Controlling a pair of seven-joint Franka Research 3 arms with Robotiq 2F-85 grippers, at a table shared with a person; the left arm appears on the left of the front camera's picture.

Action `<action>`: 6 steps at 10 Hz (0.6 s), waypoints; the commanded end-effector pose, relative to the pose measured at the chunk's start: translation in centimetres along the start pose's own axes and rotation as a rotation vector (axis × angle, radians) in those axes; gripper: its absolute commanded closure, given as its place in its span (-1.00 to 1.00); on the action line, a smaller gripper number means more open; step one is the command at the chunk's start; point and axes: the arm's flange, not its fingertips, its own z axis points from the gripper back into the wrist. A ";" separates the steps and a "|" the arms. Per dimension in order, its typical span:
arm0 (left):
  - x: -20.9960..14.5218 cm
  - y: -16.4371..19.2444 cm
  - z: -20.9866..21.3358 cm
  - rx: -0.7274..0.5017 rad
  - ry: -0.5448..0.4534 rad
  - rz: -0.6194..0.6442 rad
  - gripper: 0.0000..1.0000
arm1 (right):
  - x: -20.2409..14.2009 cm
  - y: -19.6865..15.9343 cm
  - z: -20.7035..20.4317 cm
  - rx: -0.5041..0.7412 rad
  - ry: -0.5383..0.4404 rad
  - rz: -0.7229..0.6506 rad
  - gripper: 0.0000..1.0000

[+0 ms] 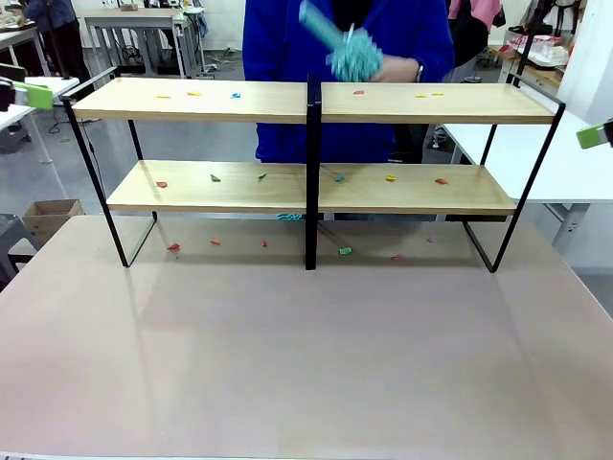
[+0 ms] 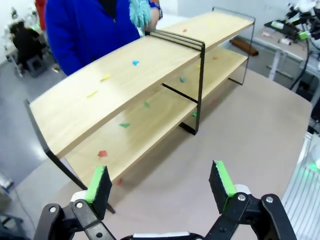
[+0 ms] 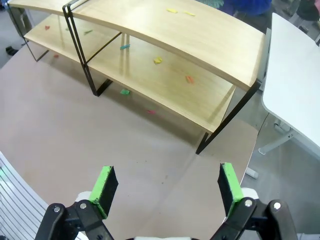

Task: Clean the shelves.
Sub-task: Pick up the Duster when the human hands it over.

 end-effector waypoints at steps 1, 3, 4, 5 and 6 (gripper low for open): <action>-3.4 -2.5 -0.7 0.013 0.006 0.054 -1.00 | -2.4 0.8 -1.5 0.001 -0.044 0.030 -1.00; -3.6 -2.3 -1.2 0.003 0.013 0.075 -1.00 | -2.3 0.8 -1.4 -0.001 -0.051 0.037 -1.00; -3.6 -2.3 -1.4 -0.003 0.035 0.087 -1.00 | -2.2 0.8 -1.2 -0.008 -0.051 0.032 -1.00; -0.7 0.2 -1.3 -0.002 0.020 0.058 -1.00 | -2.2 0.9 -0.9 -0.014 -0.049 0.036 -1.00; -0.7 0.2 -1.3 -0.002 0.020 0.058 -1.00 | -2.2 1.0 -0.7 -0.018 -0.054 0.034 -1.00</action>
